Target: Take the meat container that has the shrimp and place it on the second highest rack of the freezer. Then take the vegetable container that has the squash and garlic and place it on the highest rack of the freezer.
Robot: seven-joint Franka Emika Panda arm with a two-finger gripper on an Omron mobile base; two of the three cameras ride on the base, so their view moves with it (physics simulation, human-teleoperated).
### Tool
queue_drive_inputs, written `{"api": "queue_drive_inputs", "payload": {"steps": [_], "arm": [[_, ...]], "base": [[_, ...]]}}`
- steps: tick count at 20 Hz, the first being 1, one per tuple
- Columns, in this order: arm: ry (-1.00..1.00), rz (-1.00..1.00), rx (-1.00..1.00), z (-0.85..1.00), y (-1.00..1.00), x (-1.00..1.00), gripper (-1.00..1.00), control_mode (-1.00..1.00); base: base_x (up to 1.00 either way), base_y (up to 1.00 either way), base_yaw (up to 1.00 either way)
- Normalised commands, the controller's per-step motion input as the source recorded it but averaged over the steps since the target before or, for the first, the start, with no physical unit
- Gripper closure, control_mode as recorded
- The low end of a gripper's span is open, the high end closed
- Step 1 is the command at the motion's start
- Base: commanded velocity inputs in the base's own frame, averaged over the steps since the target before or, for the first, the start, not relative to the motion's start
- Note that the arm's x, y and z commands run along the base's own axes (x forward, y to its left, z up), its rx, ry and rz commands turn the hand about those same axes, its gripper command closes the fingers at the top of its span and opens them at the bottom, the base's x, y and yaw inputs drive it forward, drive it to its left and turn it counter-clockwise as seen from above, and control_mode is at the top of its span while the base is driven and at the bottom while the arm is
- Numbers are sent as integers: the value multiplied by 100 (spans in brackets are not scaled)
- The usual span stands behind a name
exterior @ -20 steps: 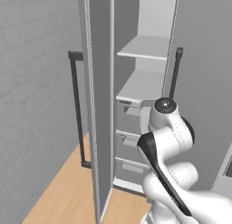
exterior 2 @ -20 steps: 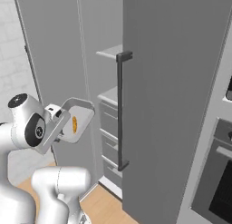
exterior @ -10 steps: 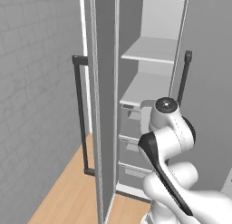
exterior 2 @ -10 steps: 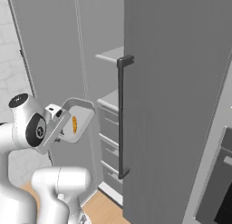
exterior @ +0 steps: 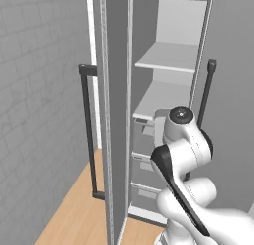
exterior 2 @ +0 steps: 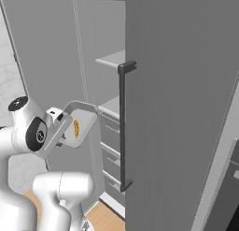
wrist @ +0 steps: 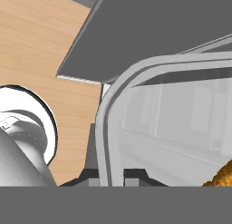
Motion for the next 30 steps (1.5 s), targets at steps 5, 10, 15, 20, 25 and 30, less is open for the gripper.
{"api": "queue_drive_inputs", "payload": {"steps": [5, 10, 15, 20, 25, 30], "arm": [[0, 0, 0, 0, 0, 0, 100, 100], [0, 0, 0, 0, 0, 0, 100, 100], [3, -2, 0, 0, -14, 18, 100, -100], [8, -1, 0, -3, -36, 55, 100, -100], [2, 0, 0, -3, 0, 59, 100, -100], [0, 0, 0, 0, -2, 64, 100, -100]], "base": [[45, 0, 0], [22, 0, 0], [1, 0, 0], [0, 0, 0], [0, 0, 0], [0, 0, 0]]}}
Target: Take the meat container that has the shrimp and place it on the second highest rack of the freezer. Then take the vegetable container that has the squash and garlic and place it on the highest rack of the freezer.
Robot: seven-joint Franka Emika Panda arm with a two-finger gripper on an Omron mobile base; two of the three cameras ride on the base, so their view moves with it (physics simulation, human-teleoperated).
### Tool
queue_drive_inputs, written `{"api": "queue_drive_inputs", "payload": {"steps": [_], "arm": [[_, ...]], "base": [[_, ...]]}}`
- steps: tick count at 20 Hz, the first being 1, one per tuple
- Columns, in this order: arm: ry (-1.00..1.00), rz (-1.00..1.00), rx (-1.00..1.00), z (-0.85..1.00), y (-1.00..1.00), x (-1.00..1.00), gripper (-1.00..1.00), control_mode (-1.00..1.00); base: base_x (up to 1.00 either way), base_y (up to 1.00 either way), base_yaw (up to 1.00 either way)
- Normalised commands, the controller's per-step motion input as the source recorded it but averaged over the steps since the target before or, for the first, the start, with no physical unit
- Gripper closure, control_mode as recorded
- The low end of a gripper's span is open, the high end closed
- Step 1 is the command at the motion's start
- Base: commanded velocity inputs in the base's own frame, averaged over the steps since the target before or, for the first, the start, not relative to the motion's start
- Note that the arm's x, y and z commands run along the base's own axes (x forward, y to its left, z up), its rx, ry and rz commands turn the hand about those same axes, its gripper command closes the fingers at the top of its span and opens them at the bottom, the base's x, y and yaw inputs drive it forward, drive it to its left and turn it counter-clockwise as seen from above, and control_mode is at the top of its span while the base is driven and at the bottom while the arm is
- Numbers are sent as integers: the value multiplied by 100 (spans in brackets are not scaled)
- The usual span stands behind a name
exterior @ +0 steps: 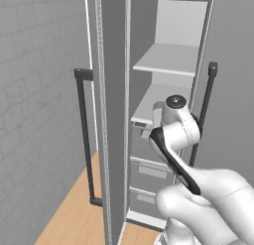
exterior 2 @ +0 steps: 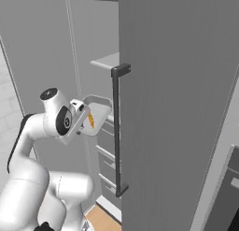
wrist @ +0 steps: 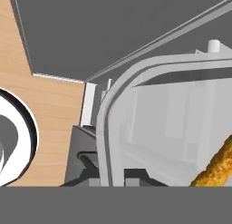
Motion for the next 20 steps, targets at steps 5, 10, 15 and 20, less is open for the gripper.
{"api": "queue_drive_inputs", "payload": {"steps": [5, 10, 15, 20], "arm": [[0, -1, 0, 0, -11, 49, 100, -100], [0, -6, 0, 0, -26, 56, 100, -100], [0, -7, 0, 0, -26, 58, 100, -100], [0, -4, 0, -4, -9, 59, 100, -100]], "base": [[0, 0, 0], [0, 0, 0], [0, 0, 0], [0, 0, 0]]}}
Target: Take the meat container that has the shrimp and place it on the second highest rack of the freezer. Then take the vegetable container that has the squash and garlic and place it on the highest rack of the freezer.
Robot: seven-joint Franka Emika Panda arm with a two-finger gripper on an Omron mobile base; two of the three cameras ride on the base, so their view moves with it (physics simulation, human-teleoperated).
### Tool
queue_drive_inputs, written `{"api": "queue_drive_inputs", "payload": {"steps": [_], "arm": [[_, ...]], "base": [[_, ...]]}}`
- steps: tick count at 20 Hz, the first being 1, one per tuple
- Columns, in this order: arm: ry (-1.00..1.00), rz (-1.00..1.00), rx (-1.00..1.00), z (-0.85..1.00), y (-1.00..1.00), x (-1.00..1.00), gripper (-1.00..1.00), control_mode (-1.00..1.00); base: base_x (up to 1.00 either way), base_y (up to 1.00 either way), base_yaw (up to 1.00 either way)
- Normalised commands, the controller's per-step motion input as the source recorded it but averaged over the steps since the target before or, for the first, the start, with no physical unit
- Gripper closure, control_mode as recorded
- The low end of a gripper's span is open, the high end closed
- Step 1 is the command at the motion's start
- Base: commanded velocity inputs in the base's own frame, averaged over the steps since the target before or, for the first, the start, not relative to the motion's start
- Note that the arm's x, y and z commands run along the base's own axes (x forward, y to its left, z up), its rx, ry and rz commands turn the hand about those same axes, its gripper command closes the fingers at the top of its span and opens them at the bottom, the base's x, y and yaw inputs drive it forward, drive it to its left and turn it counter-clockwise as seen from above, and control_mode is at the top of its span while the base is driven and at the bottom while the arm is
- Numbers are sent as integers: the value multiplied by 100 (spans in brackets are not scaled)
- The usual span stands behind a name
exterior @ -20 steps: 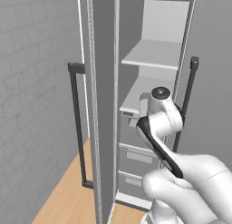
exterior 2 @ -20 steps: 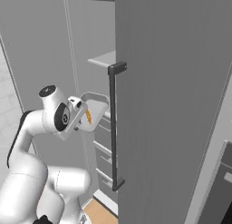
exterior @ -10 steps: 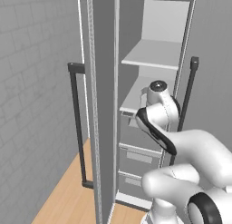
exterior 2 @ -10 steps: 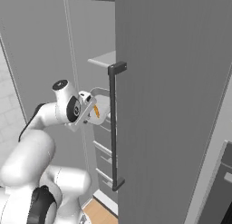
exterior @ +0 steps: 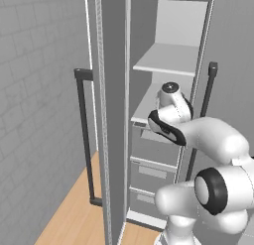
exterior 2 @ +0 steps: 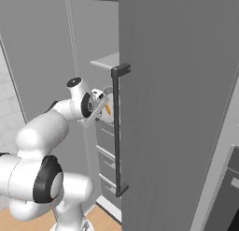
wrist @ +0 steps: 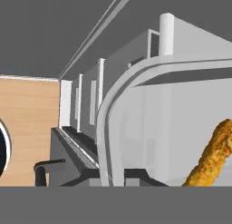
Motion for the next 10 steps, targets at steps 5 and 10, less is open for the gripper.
{"api": "queue_drive_inputs", "payload": {"steps": [5, 10], "arm": [[0, -2, 0, -18, -10, 60, 100, -100], [0, -1, 0, -27, -14, 45, 100, -100]], "base": [[0, 0, 0], [0, 0, 0]]}}
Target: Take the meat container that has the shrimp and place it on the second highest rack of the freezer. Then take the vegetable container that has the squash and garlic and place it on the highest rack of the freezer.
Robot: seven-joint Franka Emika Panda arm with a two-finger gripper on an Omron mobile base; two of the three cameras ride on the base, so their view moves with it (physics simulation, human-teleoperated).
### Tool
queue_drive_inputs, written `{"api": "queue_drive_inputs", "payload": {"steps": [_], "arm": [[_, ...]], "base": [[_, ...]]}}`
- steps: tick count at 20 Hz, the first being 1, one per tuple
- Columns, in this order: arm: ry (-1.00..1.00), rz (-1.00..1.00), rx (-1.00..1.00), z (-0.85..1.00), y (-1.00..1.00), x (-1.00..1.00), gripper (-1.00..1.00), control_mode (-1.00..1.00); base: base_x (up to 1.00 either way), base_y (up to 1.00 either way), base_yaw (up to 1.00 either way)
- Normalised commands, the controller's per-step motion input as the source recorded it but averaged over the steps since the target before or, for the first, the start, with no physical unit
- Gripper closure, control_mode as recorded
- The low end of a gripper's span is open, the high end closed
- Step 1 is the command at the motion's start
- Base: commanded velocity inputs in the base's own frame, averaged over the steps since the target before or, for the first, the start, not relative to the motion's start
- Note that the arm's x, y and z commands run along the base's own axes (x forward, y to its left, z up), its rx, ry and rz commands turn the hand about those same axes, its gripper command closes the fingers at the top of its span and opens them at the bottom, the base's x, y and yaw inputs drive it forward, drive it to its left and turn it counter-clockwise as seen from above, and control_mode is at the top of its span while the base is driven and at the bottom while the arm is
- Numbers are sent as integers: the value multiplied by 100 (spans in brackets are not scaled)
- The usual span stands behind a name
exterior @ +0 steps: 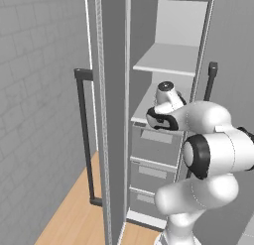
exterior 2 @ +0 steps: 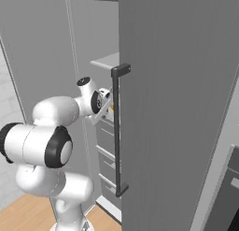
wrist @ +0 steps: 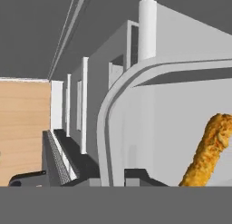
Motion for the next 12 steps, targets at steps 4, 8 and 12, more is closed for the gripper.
{"api": "queue_drive_inputs", "payload": {"steps": [4, 8, 12], "arm": [[0, 0, 0, -38, -8, 28, 100, -100], [0, 0, 0, -23, -11, 14, 100, -100], [0, 0, 0, -32, -8, 29, 100, -100]], "base": [[0, 0, 0], [0, 0, 0], [0, 0, 0]]}}
